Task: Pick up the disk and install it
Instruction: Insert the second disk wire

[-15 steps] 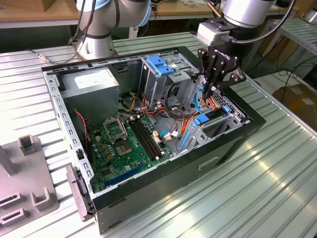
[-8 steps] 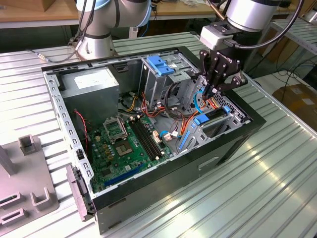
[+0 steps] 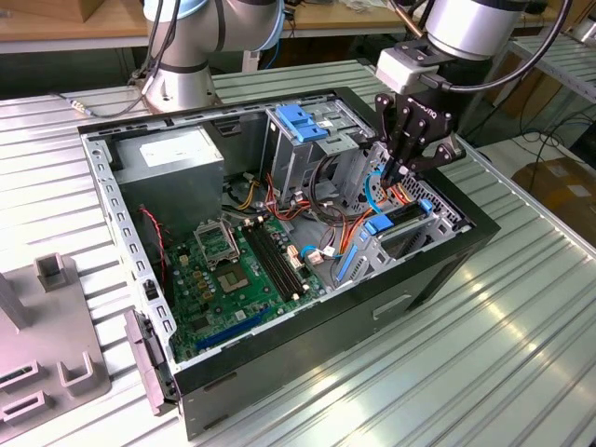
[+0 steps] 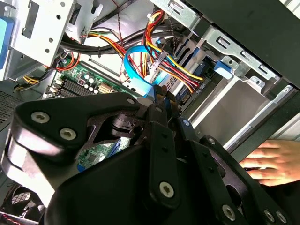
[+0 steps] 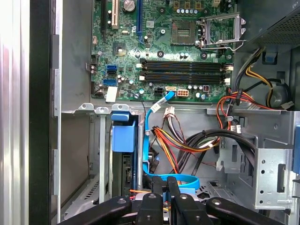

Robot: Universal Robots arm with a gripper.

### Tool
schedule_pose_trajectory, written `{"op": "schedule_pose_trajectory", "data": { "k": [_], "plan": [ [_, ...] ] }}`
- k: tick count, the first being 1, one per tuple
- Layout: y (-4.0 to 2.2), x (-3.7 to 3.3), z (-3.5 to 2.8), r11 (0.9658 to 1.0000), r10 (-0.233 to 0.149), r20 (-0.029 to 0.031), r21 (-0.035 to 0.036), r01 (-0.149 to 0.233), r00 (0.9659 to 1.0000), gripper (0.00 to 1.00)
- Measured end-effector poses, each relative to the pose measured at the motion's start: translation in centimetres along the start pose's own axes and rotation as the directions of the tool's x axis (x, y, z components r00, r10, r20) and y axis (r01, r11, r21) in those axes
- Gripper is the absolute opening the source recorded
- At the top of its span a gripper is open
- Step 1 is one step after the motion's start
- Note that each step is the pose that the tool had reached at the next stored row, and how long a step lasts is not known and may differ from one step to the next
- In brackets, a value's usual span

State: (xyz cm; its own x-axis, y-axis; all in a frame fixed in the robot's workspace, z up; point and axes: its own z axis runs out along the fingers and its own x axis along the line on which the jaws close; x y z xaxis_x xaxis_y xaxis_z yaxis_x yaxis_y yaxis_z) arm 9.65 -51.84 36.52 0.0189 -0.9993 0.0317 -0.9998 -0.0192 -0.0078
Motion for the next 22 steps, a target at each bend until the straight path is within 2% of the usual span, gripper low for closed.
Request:
{"op": "schedule_pose_trajectory", "data": {
  "k": [4, 8, 10, 11, 12, 15, 16, 18, 19, 22],
  "plan": [
    [0.00, 0.07, 0.00, 1.0000, 0.000, 0.0000, 0.0000, 0.000, 1.0000, 0.16],
    [0.02, 0.93, 0.05, 1.0000, 0.000, 0.0028, 0.0002, 0.000, 1.0000, 0.16],
    [0.03, 1.34, 0.09, 1.0000, 0.000, 0.0063, 0.0008, 0.000, 1.0000, 0.16],
    [0.04, 1.58, 0.11, 1.0000, 0.000, 0.0106, 0.0017, 0.000, 0.9999, 0.16],
    [0.06, 1.92, 0.14, 1.0000, 0.000, 0.0188, 0.0032, 0.000, 0.9998, 0.16],
    [0.13, 2.67, 0.22, 1.0000, 0.000, 0.0385, 0.0063, 0.000, 0.9993, 0.16],
    [0.15, 2.96, 0.24, 1.0000, 0.000, 0.0478, 0.0073, -0.001, 0.9989, 0.16],
    [0.19, 3.46, 0.28, 1.0000, 0.001, 0.0617, 0.0085, -0.001, 0.9981, 0.16],
    [0.20, 3.66, 0.30, 1.0000, 0.001, 0.0654, 0.0089, -0.001, 0.9979, 0.16],
    [0.20, 3.75, 0.37, 1.0000, 0.000, 0.0657, 0.0089, -0.001, 0.9978, 0.16]
  ]
}}
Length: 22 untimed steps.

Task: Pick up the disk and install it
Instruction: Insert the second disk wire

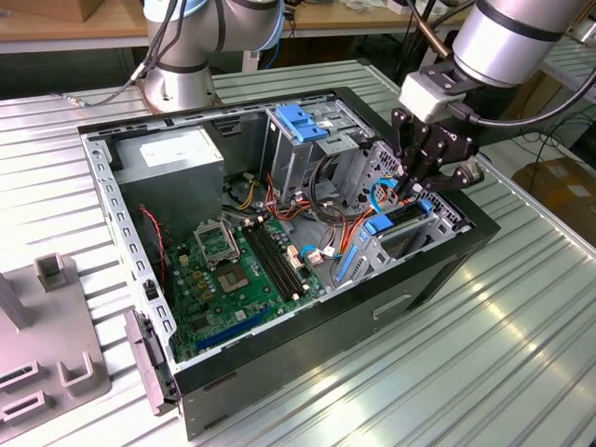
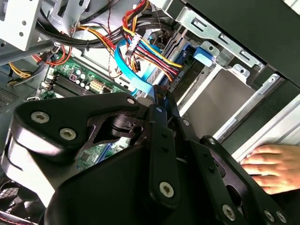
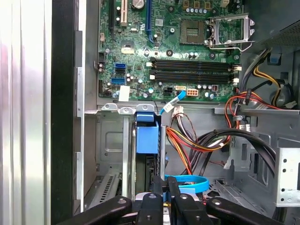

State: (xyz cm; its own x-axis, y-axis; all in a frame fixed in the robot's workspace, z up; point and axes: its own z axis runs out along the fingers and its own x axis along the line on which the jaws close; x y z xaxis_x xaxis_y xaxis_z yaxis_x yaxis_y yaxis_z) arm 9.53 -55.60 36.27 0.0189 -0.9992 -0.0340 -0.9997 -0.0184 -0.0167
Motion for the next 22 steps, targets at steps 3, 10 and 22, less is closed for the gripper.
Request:
{"op": "schedule_pose_trajectory", "data": {
  "k": [3, 10, 22],
  "plan": [
    [0.01, 0.20, 0.08, 1.0000, 0.000, 0.0001, 0.0000, 0.000, 1.0000, 0.16],
    [0.09, 1.17, 0.31, 1.0000, 0.000, 0.0032, 0.0001, 0.000, 1.0000, 0.16],
    [0.15, 1.88, 0.95, 1.0000, 0.001, 0.0474, 0.0009, -0.001, 0.9989, 0.16]
  ]
}}
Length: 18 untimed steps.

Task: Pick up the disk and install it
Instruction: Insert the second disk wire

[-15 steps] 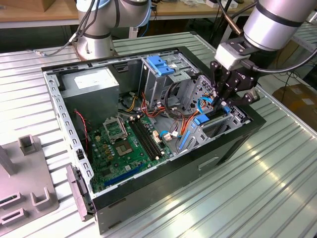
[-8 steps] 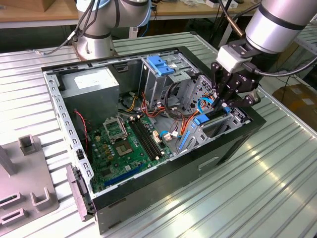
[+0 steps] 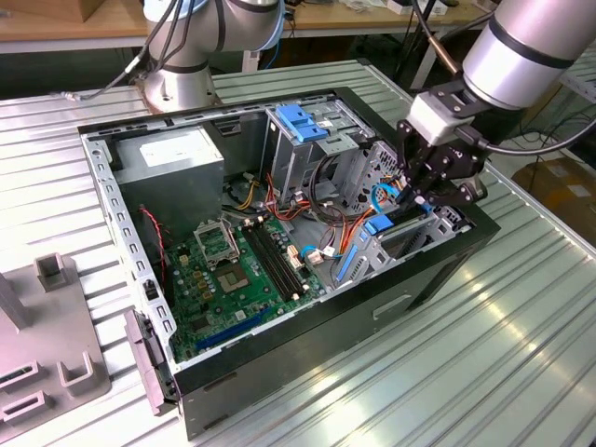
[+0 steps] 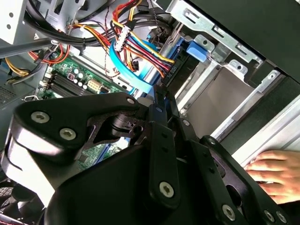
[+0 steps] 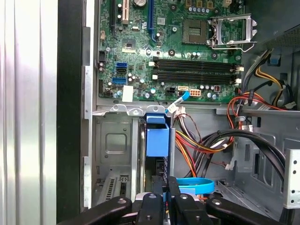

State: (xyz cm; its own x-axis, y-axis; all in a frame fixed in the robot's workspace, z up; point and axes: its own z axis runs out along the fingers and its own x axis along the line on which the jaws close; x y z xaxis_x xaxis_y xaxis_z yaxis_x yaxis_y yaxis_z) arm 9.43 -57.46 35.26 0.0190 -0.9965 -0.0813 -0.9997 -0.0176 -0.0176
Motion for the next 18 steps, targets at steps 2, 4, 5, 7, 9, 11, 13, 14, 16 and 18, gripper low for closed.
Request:
{"op": "schedule_pose_trajectory", "data": {
  "k": [2, 4, 5, 7, 9, 11, 13, 14, 16, 18],
  "plan": [
    [0.00, 0.01, 0.17, 1.0000, 0.000, -0.0002, 0.0004, 0.000, 1.0000, 0.16],
    [0.15, 0.02, 0.28, 1.0000, 0.000, -0.0001, 0.0027, 0.000, 1.0000, 0.16],
    [0.18, 0.02, 0.30, 1.0000, 0.000, -0.0001, 0.0027, 0.000, 1.0000, 0.16],
    [0.19, 0.02, 0.34, 1.0000, 0.000, 0.0001, 0.0027, 0.000, 1.0000, 0.16],
    [0.19, 0.03, 0.35, 1.0000, 0.000, 0.0000, 0.0032, 0.000, 1.0000, 0.16],
    [0.20, 0.03, 0.43, 1.0000, 0.000, 0.0002, 0.0054, 0.000, 1.0000, 0.16],
    [0.19, 0.04, 0.47, 1.0000, 0.001, -0.0001, 0.0079, -0.001, 1.0000, 0.16],
    [0.20, 0.04, 0.48, 1.0000, 0.001, -0.0001, 0.0081, -0.001, 1.0000, 0.16],
    [0.20, 0.02, 0.51, 1.0000, 0.001, 0.0004, 0.0093, -0.001, 1.0000, 0.16],
    [0.20, -0.04, 0.50, 0.9999, 0.001, 0.0001, 0.0105, -0.001, 1.0000, 0.16]
  ]
}}
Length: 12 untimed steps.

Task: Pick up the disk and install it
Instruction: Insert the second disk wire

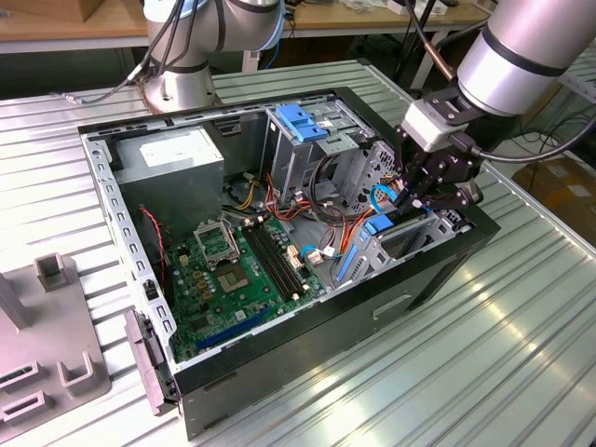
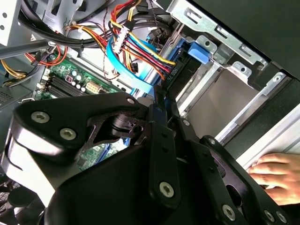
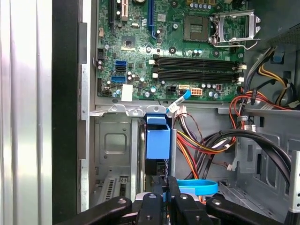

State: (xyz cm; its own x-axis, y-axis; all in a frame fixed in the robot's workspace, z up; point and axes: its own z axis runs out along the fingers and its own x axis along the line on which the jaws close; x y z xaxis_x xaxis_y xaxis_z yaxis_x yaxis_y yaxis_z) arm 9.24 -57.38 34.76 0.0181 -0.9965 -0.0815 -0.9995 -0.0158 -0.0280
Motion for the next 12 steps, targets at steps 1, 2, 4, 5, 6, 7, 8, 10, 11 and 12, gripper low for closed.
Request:
{"op": "schedule_pose_trajectory", "data": {
  "k": [1, 2, 4, 5, 6, 7, 8, 10, 11, 12],
  "plan": [
    [0.00, -0.03, 0.00, 1.0000, 0.000, -0.0001, 0.0007, 0.000, 1.0000, 0.16],
    [0.00, -0.10, 0.01, 1.0000, 0.000, -0.0001, 0.0018, 0.000, 1.0000, 0.16],
    [0.00, -0.17, 0.02, 1.0000, 0.000, -0.0001, 0.0027, 0.000, 1.0000, 0.16],
    [0.00, -0.18, 0.01, 1.0000, 0.000, -0.0002, 0.0027, 0.000, 1.0000, 0.16],
    [0.00, -0.18, 0.02, 1.0000, 0.000, -0.0002, 0.0028, 0.000, 1.0000, 0.16],
    [0.00, -0.18, 0.03, 1.0000, 0.000, -0.0002, 0.0028, 0.000, 1.0000, 0.16],
    [0.00, -0.18, 0.05, 1.0000, 0.000, -0.0003, 0.0028, 0.000, 1.0000, 0.16],
    [0.00, -0.18, 0.13, 1.0000, 0.000, -0.0002, 0.0028, 0.000, 1.0000, 0.16],
    [0.00, -0.17, 0.16, 1.0000, 0.000, -0.0002, 0.0028, 0.000, 1.0000, 0.16],
    [0.00, -0.17, 0.21, 1.0000, 0.000, -0.0003, 0.0028, 0.000, 1.0000, 0.16]
  ]
}}
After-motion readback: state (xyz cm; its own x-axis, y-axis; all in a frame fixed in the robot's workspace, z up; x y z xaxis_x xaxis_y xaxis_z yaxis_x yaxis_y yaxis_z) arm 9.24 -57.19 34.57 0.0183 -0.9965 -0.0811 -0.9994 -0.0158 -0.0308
